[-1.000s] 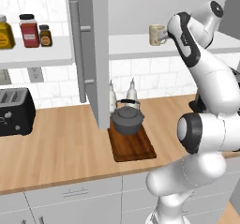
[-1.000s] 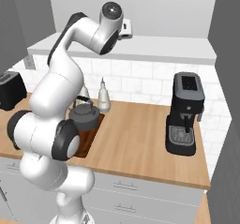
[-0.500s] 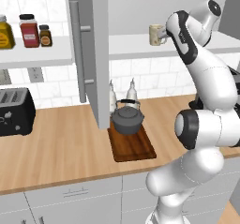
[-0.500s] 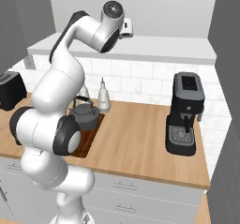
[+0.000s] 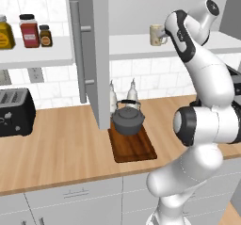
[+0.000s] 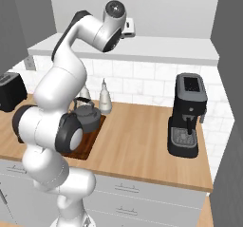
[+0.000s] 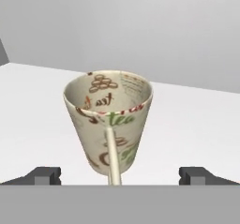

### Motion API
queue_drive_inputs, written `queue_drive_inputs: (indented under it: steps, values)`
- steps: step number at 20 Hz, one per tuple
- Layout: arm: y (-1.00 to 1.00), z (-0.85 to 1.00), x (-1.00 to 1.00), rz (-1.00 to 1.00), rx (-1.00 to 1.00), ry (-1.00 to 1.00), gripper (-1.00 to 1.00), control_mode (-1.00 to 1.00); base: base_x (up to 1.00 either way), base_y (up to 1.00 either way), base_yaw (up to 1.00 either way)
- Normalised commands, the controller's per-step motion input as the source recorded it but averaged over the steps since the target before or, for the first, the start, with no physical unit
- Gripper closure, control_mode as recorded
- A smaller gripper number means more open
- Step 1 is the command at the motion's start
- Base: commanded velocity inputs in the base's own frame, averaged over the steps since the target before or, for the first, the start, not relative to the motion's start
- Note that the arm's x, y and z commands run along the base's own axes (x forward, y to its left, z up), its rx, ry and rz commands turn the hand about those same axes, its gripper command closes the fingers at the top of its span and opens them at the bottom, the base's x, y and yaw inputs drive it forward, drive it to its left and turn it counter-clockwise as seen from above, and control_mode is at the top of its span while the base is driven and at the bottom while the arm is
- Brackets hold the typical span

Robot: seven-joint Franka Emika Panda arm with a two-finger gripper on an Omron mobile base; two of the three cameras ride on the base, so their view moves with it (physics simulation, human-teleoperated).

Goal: Pick the kettle from the counter and place it on the tray. Then pick the mug from the cabinet and place it on the tray. Then close the cabinet doors.

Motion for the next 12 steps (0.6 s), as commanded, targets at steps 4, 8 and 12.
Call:
queue_drive_inputs:
  steps: [4,8,12]
  values:
    - [0.0,0.0,0.12,0.0,0.0,0.0,-1.0,-1.0,0.0,0.0,0.0]
    - [0.0,0.0,0.06,0.0,0.0,0.0,-1.0,-1.0,0.0,0.0,0.0]
    - [0.0,0.0,0.0,0.0,0.0,0.0,1.0,-1.0,0.0,0.0,0.0]
